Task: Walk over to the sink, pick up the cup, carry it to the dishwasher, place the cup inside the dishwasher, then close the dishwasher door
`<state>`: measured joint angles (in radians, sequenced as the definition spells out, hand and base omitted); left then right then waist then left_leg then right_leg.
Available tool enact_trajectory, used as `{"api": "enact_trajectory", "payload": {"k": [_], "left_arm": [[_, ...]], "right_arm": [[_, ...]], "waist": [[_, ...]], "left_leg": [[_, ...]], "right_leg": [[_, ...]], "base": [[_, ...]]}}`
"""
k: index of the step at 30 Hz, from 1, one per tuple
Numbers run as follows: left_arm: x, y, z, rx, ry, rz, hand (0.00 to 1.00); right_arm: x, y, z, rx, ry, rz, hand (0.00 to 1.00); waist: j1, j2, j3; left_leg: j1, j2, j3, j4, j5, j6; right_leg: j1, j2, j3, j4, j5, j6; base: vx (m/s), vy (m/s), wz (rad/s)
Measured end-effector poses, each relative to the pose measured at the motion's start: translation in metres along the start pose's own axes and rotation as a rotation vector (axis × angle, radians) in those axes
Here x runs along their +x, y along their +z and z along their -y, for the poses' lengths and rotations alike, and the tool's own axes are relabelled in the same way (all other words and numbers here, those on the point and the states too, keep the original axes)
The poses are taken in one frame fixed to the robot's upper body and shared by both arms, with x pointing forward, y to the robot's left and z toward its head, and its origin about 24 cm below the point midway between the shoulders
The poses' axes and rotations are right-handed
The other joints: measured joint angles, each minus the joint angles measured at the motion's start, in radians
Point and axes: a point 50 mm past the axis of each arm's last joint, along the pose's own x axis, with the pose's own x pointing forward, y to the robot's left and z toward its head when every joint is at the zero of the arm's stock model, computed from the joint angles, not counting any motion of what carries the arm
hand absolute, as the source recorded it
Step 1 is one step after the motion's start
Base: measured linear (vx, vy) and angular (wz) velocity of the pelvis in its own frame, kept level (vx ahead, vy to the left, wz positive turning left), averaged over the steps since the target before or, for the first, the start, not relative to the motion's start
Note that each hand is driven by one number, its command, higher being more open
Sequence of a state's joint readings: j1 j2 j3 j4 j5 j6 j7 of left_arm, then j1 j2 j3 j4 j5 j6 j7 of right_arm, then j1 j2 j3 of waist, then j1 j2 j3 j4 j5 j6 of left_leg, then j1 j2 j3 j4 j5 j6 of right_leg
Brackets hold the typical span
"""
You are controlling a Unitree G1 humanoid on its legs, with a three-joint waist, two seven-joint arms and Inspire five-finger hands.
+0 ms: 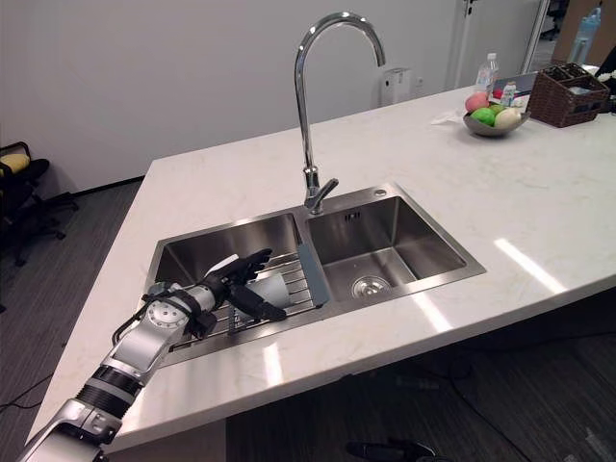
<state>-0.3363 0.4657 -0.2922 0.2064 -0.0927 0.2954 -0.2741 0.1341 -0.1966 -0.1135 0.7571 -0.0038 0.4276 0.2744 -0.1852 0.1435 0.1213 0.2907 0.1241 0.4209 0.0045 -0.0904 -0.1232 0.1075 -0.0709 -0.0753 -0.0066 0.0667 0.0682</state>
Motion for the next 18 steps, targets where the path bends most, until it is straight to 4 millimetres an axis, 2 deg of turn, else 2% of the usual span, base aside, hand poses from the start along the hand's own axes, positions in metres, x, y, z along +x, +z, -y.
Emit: {"api": "enact_trajectory", "payload": {"k": [7, 14, 18], "left_arm": [[0.0011, -0.0016, 0.0015, 0.000, 0.056, -0.007, 1.00], [0.0019, -0.0046, 0.0033, 0.017, 0.138, -0.021, 1.00], [0.0027, -0.0041, 0.0059, 0.086, 0.177, -0.021, 1.00]], "right_arm": [[-0.0005, 0.0033, 0.0017, -0.014, -0.006, 0.002, 1.00], [-0.0004, 0.0059, 0.0018, -0.016, -0.006, 0.005, 1.00], [-0.0008, 0.0059, 0.0021, -0.020, -0.010, -0.008, 1.00]], "waist": [[-0.009, 0.013, 0.010], [-0.008, 0.012, 0.026], [-0.002, 0.012, 0.026]], "left_leg": [[0.000, -0.005, -0.002, 0.004, 0.000, 0.000], [-0.001, -0.006, -0.012, 0.008, 0.007, 0.010], [-0.004, -0.007, -0.015, 0.008, 0.011, 0.017]], "right_leg": [[0.001, 0.000, 0.006, 0.000, 0.001, -0.001], [0.001, 0.000, 0.004, 0.000, 0.000, -0.003], [0.002, -0.001, 0.003, -0.013, -0.002, -0.006]], "base": [[0.00, -0.007, -0.02], [-0.03, -0.018, 0.01], [-0.04, -0.019, 0.00]]}}
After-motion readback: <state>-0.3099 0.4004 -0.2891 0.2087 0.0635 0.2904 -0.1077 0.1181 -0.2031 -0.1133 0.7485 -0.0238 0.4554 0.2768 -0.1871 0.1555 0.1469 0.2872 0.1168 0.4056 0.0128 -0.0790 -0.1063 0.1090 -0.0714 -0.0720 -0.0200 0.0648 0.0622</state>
